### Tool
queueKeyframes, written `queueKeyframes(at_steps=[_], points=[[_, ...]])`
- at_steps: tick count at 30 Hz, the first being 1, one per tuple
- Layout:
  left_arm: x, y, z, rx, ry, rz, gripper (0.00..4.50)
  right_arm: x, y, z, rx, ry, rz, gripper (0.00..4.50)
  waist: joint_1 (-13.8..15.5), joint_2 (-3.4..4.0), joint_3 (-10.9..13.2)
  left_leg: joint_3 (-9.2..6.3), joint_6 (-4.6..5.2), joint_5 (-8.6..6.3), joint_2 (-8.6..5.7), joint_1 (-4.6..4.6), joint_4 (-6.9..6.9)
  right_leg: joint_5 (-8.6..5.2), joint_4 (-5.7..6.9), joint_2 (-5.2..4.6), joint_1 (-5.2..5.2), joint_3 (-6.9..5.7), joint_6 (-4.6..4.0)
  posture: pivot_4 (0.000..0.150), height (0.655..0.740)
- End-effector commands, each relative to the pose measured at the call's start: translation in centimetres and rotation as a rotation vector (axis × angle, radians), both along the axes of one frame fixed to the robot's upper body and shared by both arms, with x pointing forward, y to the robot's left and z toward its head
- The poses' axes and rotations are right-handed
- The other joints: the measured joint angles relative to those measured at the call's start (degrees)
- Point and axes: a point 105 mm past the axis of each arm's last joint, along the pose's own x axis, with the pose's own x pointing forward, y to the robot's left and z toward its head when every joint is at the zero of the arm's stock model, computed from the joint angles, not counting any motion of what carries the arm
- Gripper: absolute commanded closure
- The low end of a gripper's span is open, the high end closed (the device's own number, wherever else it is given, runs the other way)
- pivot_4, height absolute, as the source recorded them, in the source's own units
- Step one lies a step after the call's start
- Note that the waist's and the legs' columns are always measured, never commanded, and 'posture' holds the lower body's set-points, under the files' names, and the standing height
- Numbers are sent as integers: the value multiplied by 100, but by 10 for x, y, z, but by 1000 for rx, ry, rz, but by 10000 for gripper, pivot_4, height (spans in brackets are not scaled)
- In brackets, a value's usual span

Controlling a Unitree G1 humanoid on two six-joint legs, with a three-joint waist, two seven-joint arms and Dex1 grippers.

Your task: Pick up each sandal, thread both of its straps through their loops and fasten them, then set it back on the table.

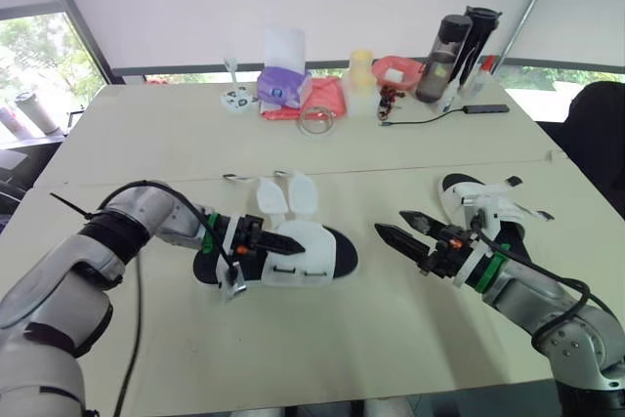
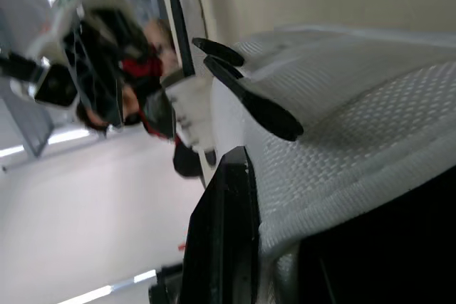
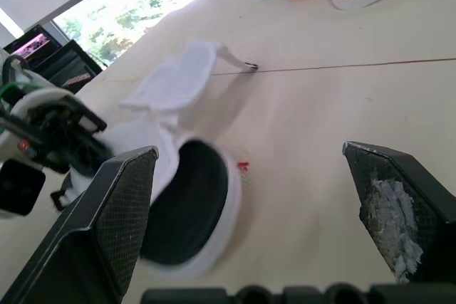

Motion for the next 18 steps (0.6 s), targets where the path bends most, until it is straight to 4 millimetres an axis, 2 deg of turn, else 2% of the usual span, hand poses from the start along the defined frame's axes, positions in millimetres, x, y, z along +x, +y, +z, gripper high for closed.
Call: queueKeyframes(at_steps=[1, 5, 10, 12, 13, 18], points=[[3, -6, 17, -67, -57, -65, 44335, -3, -1, 11, -8, -44, 4, 0, 4, 0, 0, 0, 0, 0, 0, 0, 1, 0, 3, 1, 0, 0, 0, 1500, 7400], [8, -9, 16, -71, -49, -58, 44335, -3, -1, 9, -7, -38, 4, 0, 15, -2, -1, -1, 0, 0, 1, 2, 10, -1, 10, 1, 4, -3, 1, 1500, 7400], [9, -9, 4, -42, 6, -22, 44335, -3, -1, 7, -19, -31, 2, 0, -5, -3, -2, 0, 1, 0, 0, 3, 20, -1, 11, 0, 7, -4, 2, 1500, 7400], [9, -9, -1, -25, 28, -5, 37697, -3, -2, 6, -20, -29, 3, 0, -9, -2, -3, 0, 1, 0, 1, 4, 19, -1, 13, 1, 7, -3, 2, 1500, 7400], [9, -8, -3, -16, 36, 5, 35740, -3, -2, 6, -21, -29, 3, 0, -2, -3, -2, -1, 1, 0, 2, 5, 19, -1, 16, 1, 6, -3, 2, 1500, 7400], [11, -5, -7, -12, 78, 60, 11764, -2, -1, 6, -34, -19, 30, 0, 4, -4, -2, -1, 1, 0, 1, 3, 31, 0, 19, 0, 9, -3, 2, 1500, 7400]])
